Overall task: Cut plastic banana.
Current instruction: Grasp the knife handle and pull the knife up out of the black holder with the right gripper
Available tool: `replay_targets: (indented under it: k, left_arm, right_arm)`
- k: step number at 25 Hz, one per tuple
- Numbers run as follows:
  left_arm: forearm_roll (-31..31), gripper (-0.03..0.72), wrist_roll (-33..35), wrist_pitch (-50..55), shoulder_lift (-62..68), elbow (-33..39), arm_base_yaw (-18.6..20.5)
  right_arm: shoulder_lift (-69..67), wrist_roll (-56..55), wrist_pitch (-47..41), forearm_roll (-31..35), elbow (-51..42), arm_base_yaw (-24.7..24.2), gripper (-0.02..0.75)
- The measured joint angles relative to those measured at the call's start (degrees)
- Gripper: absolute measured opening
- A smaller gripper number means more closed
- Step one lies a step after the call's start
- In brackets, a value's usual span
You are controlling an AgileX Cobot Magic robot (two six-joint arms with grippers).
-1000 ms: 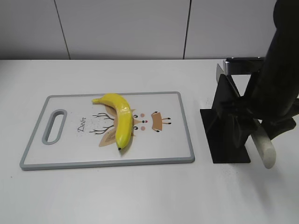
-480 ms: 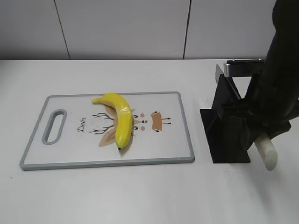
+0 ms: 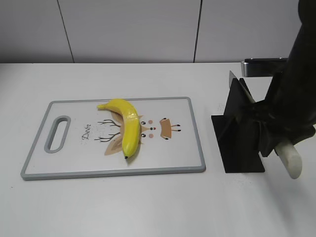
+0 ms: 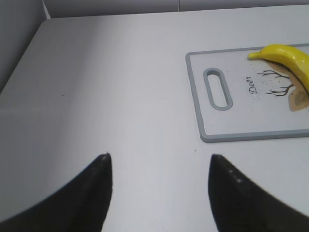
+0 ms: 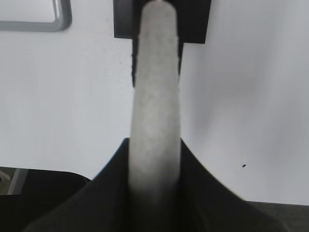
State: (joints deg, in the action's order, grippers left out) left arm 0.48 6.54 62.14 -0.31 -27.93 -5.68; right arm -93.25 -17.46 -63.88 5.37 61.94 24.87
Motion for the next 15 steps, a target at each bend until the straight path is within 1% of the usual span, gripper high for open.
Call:
replay_targets:
  k: [8,15]
  left_arm:
    - [0.00,0.587,0.00,0.00,0.00,0.00,0.00]
    - [0.00,0.587,0.00,0.00,0.00,0.00,0.00]
  right_arm:
    - [7.09,0.00,-0.60,-0.07,0.82,0.00,0.166]
    - [10.26,0.24,-2.70,-0.87,6.11,0.00,0.166]
